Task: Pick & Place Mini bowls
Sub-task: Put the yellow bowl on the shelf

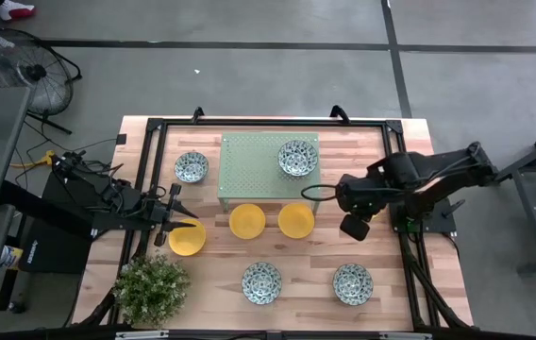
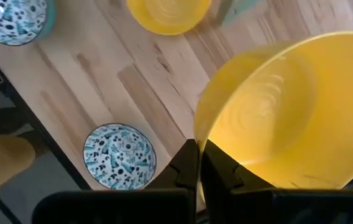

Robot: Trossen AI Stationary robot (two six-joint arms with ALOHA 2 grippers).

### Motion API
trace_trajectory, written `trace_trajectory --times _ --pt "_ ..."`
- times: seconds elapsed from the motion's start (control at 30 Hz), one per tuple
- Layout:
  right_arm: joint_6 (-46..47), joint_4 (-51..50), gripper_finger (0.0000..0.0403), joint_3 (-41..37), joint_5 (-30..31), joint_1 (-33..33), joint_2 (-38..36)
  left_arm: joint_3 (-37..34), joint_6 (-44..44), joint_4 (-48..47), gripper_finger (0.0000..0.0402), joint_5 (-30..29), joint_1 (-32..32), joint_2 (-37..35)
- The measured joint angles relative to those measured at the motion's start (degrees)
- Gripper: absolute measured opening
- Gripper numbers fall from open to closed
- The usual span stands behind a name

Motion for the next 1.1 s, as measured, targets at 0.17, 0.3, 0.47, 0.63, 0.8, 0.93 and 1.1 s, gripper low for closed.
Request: trace_trajectory --times 0.17,0.3,0.47,0.63,0.8,0.93,1.1 --pt "-1.49 0.07 0.0000 3.53 2.18 1.53 2.12 0.02 0.01 0.00 0.0104 -0.30 0.01 -0.02" --pt "-2.82 0.11 0.0000 6.61 2.64 2.18 4.12 0.00 -0.02 0.00 0.0104 -0.33 -0.02 -0.01" --pt "-4.42 0.03 0.0000 10.44 3.77 2.91 5.77 0.02 0.05 -0.02 0.0104 -1.36 0.00 -0.02" --pt "-9.32 0.16 0.0000 13.62 2.23 2.89 7.12 0.00 -0.63 0.29 0.0104 -3.12 0.01 -0.01" --pt "-19.57 1.47 0.0000 14.98 2.16 2.89 7.86 -0.26 -0.85 4.08 0.0104 -7.88 0.00 -0.02" --pt "-29.02 4.62 0.0000 15.02 2.18 2.55 7.89 0.16 -0.89 6.44 0.0104 -11.00 0.01 0.00" --pt "-35.75 8.42 0.0000 15.02 4.15 0.51 8.13 1.02 -0.90 6.81 0.0104 -12.68 0.01 -0.01"
